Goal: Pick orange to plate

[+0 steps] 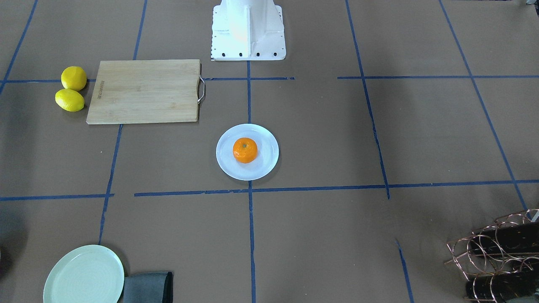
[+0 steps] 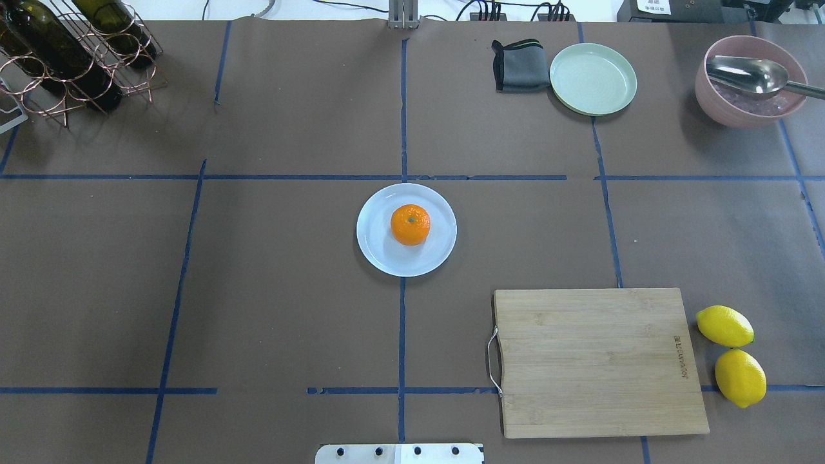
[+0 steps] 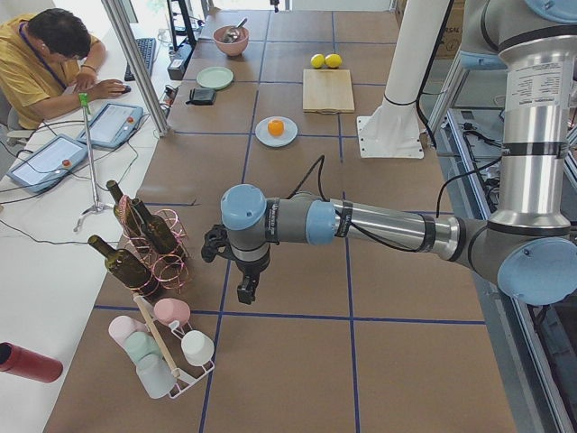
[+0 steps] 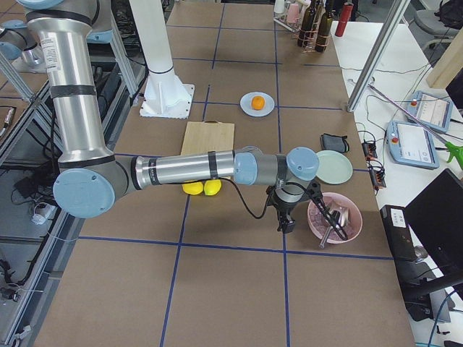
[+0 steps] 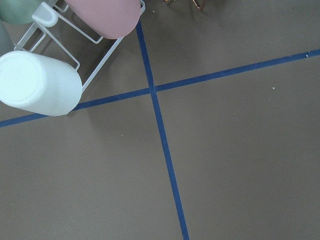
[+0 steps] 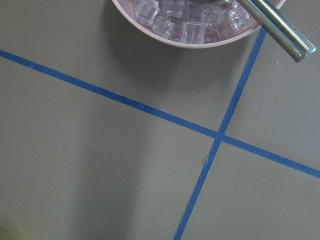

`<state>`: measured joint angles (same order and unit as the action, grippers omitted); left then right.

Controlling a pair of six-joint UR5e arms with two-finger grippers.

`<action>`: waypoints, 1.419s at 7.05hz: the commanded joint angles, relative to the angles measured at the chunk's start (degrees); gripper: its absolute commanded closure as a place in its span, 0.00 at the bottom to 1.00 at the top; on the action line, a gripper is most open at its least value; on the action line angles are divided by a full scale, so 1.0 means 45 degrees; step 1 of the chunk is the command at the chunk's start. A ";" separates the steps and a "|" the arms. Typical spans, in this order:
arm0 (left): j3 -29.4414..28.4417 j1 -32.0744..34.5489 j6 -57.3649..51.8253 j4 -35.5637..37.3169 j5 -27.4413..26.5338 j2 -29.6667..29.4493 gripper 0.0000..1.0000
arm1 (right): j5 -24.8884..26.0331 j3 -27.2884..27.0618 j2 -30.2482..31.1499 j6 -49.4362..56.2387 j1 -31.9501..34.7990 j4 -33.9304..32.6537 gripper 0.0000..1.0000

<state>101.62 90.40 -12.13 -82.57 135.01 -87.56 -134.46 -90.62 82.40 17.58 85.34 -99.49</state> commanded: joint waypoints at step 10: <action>-0.0218 0.0009 -0.0020 0.0010 -0.0002 -0.0113 0.00 | -0.0002 0.0000 0.0029 -0.0020 0.0000 -0.0001 0.00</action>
<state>100.97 90.43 -12.22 -82.53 135.00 -87.85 -134.41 -90.58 82.53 17.49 85.34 -99.49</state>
